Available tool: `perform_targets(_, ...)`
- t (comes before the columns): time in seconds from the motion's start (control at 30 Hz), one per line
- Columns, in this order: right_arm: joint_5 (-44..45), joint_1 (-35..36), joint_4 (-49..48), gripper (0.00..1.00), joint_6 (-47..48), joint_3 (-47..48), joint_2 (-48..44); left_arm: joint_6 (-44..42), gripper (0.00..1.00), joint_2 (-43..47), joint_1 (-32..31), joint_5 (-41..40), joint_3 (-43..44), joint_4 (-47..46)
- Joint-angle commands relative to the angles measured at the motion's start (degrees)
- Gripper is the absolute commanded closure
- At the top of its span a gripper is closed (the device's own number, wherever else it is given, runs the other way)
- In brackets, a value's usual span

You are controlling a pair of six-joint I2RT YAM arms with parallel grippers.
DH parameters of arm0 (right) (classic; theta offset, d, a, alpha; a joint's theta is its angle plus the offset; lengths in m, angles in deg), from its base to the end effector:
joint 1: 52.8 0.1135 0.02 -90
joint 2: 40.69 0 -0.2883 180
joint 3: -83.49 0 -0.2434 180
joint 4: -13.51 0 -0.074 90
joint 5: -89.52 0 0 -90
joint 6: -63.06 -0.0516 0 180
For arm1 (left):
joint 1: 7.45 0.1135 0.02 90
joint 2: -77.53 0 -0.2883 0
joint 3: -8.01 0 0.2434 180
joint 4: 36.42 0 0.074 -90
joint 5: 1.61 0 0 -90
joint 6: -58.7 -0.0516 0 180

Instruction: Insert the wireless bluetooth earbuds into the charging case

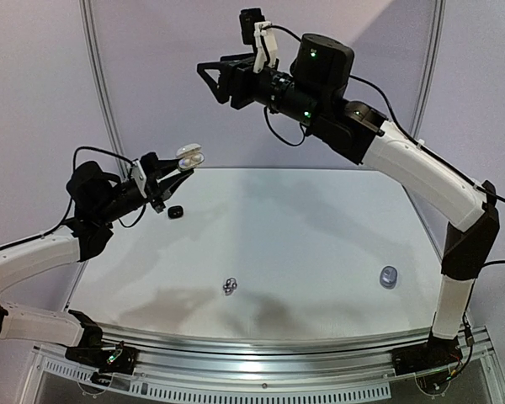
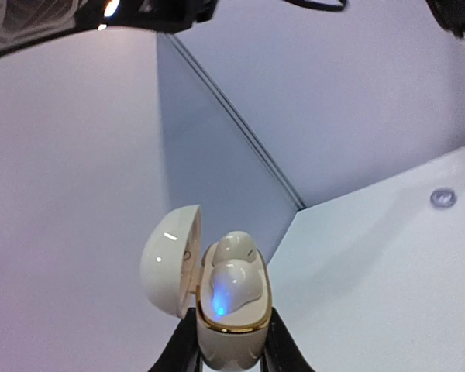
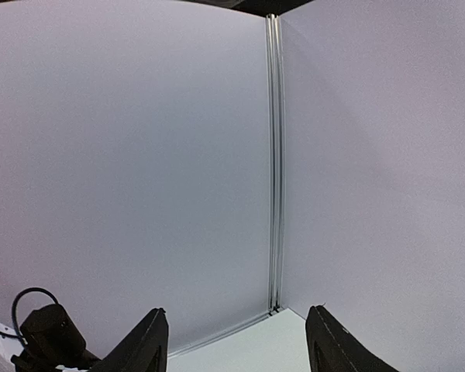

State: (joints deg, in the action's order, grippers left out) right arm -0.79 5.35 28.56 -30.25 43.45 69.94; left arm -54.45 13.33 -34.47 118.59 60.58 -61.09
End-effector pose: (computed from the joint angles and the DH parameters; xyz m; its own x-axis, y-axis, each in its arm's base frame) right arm 0.2401 0.3871 0.5335 0.0807 0.2394 -0.9676 -0.8583 0.5103 0.0546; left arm 0.2096 -0.1360 0.3508 0.5108 0.1209 -0.8511 0.6834 0.5435 0.4874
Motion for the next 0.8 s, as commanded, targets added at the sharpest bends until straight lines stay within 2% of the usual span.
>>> perform_targets(0.0, -2.5, -0.9, 15.4, 0.38, -4.6, 0.9, 2.6, -35.4, 1.0, -0.5, 0.4, 2.5, -1.8, 2.7)
perform_targets(0.13, -4.8, -0.9, 21.7, 0.38, -4.9, 2.9, 5.4, -47.1, 1.0, -0.8, 0.4, 3.0, -2.5, 3.4)
perform_targets(0.3, -5.6, -0.9, 23.6, 0.37, -4.2, 1.7, 5.7, -62.9, 1.0, -1.3, 0.1, 1.9, -5.1, 2.9)
perform_targets(0.53, -10.6, -0.9, 24.0, 0.37, -2.6, -1.5, 6.0, -65.4, 1.0, -0.6, 0.2, -0.7, -5.0, 3.5)
perform_targets(0.77, -9.5, -0.8, 27.3, 0.38, -2.1, -4.0, 6.5, -65.3, 1.0, -0.5, 0.2, -1.9, -5.1, 3.0)
